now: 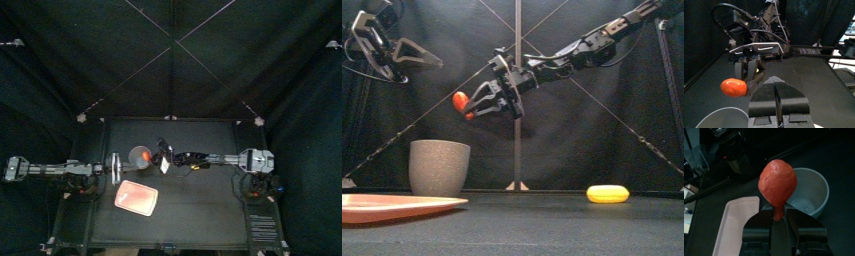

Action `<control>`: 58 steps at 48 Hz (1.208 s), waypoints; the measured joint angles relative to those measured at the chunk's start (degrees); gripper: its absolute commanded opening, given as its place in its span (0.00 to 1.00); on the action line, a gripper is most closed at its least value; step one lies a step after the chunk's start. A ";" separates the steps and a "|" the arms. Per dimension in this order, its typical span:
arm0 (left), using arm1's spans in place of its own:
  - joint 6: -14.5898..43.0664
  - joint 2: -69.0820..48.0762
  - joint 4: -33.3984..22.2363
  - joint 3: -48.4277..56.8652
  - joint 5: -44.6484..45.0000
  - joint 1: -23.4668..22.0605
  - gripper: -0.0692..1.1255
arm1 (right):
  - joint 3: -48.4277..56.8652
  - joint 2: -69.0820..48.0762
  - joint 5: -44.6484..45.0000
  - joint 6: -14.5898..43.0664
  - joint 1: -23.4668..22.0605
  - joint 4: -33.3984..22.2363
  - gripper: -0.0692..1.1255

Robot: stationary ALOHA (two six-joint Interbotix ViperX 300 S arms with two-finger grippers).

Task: Pick the drumstick then place it in the grey bowl
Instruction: Drop drumstick in the grey bowl and return to neutral

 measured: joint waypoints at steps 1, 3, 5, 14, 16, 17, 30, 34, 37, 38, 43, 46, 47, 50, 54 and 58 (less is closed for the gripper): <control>0.00 -0.09 0.00 0.09 0.09 0.00 0.05 | -0.53 0.35 -0.09 0.00 -0.09 -0.35 0.53; 0.00 0.00 0.09 0.09 0.00 0.00 0.05 | -1.41 0.97 -0.18 0.00 -0.18 -0.97 0.58; 0.00 -0.09 0.09 0.09 0.00 0.00 0.05 | -2.20 1.49 -0.18 0.00 -0.26 -1.32 0.63; 0.00 0.00 0.09 0.18 -0.62 -0.18 0.05 | -5.80 5.01 -0.26 0.00 -1.05 -1.58 0.77; 0.00 0.00 0.09 0.09 -0.62 -0.18 0.05 | -6.06 5.45 -0.26 0.00 -1.14 -1.58 0.77; 0.00 0.00 0.09 0.18 -0.62 -0.18 0.05 | -6.24 5.45 -0.26 0.00 -1.23 -1.58 0.77; 0.00 -0.09 0.00 0.62 -0.70 -0.26 0.05 | -4.39 5.27 0.26 -0.09 -1.41 -1.58 0.77; 0.00 -0.09 0.00 0.79 -0.62 -0.26 0.05 | -1.85 3.43 0.35 -0.09 -1.32 -1.49 0.77; 0.00 0.00 0.00 0.97 -0.70 -0.26 0.05 | 0.44 1.32 0.35 -0.09 -1.32 -1.14 0.77; -0.09 -0.09 0.00 0.97 -0.70 -0.26 0.05 | 1.41 0.53 0.35 -0.09 -1.23 -0.88 0.77; 0.00 -0.09 0.00 0.97 -0.70 -0.26 0.05 | 6.42 -3.96 0.35 -0.09 -0.88 0.62 0.77; -0.09 0.00 0.00 0.97 -0.70 -0.26 0.05 | 9.40 -6.77 0.35 -0.09 -0.53 1.23 0.77; 0.00 -0.09 0.00 0.97 -0.70 -0.26 0.05 | 10.37 -7.47 0.35 -0.09 -0.35 1.41 0.77; 0.00 -0.09 0.00 1.05 -0.70 -0.26 0.05 | 13.01 -9.76 0.26 -0.09 0.26 1.76 0.77; 0.00 -0.09 0.00 0.97 -0.70 -0.26 0.05 | 16.35 -12.92 0.00 -0.09 1.49 2.11 0.77; 0.00 -0.09 0.00 0.97 -0.70 -0.26 0.05 | 19.51 -16.79 -0.09 -0.09 2.72 2.02 0.77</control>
